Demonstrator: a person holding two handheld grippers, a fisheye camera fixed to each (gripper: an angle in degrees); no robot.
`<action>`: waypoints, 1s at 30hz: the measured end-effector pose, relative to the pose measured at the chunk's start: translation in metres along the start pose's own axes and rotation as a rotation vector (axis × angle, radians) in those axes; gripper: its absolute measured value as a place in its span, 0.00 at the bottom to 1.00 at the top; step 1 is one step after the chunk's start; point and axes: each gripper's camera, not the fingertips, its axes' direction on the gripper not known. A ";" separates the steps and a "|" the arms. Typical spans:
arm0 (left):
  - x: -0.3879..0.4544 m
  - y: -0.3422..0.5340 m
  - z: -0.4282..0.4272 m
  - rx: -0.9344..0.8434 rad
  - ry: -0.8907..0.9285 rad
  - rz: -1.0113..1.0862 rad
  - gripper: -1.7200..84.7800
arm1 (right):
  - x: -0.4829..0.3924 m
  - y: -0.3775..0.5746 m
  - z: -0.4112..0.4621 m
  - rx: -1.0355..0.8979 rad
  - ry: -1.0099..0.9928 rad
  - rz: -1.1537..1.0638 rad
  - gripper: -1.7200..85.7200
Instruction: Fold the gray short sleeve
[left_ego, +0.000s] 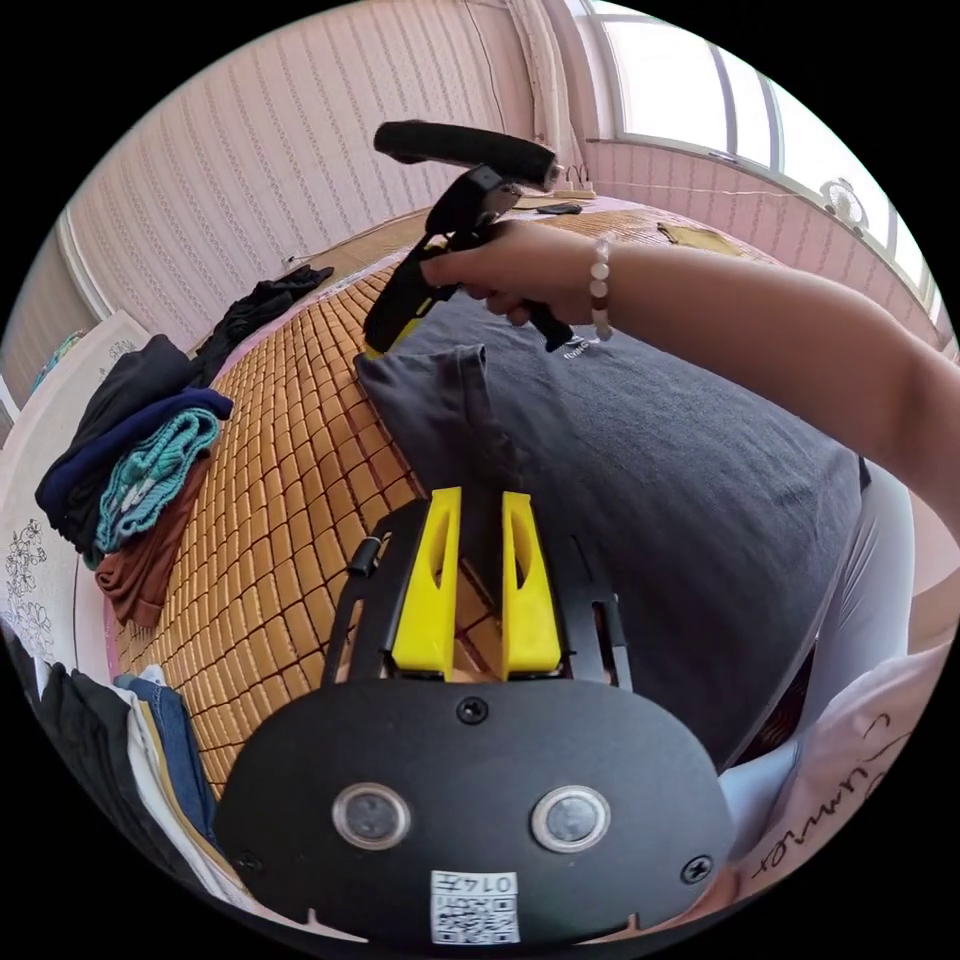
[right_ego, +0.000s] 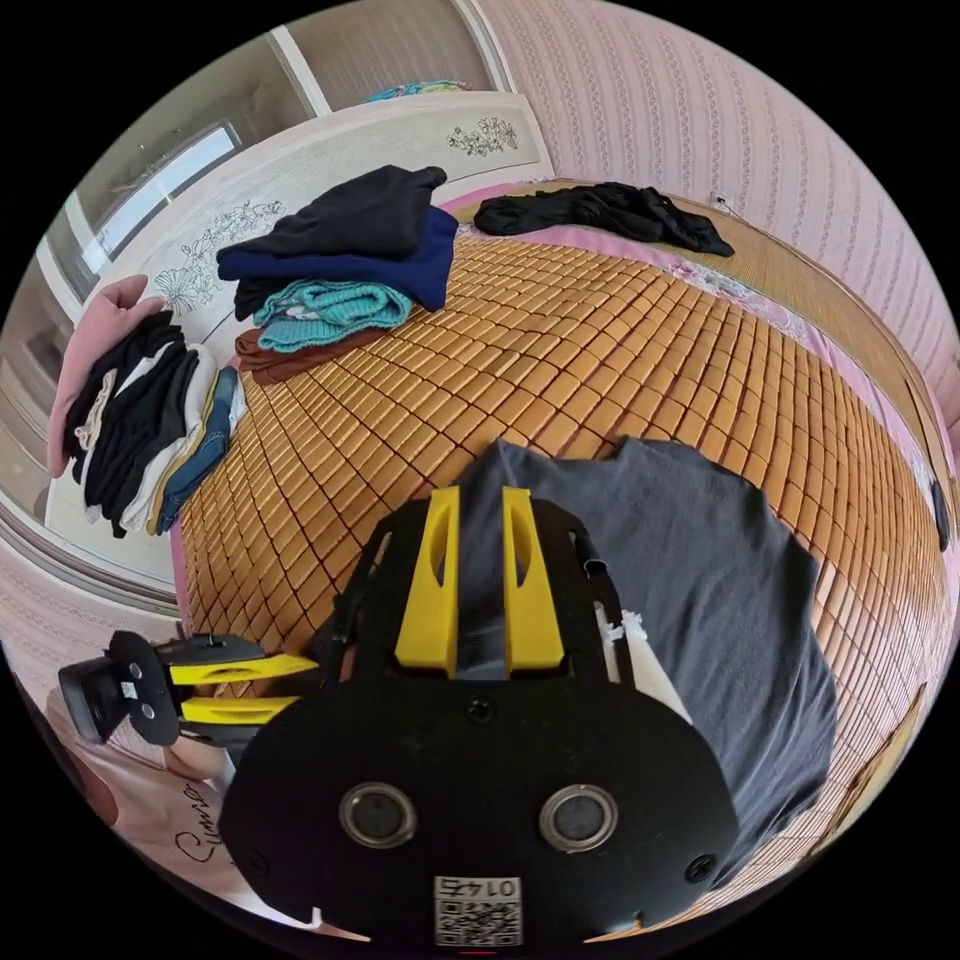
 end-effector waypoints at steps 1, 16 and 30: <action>0.000 0.001 -0.001 0.013 0.010 0.000 0.10 | -0.003 -0.014 0.007 -0.011 0.006 -0.004 0.09; -0.017 0.009 0.016 0.003 -0.122 -0.111 0.01 | -0.014 -0.068 -0.006 -0.023 0.043 -0.010 0.01; -0.047 0.041 -0.002 0.237 0.177 -0.150 0.07 | 0.029 0.065 -0.157 0.186 0.047 0.017 0.10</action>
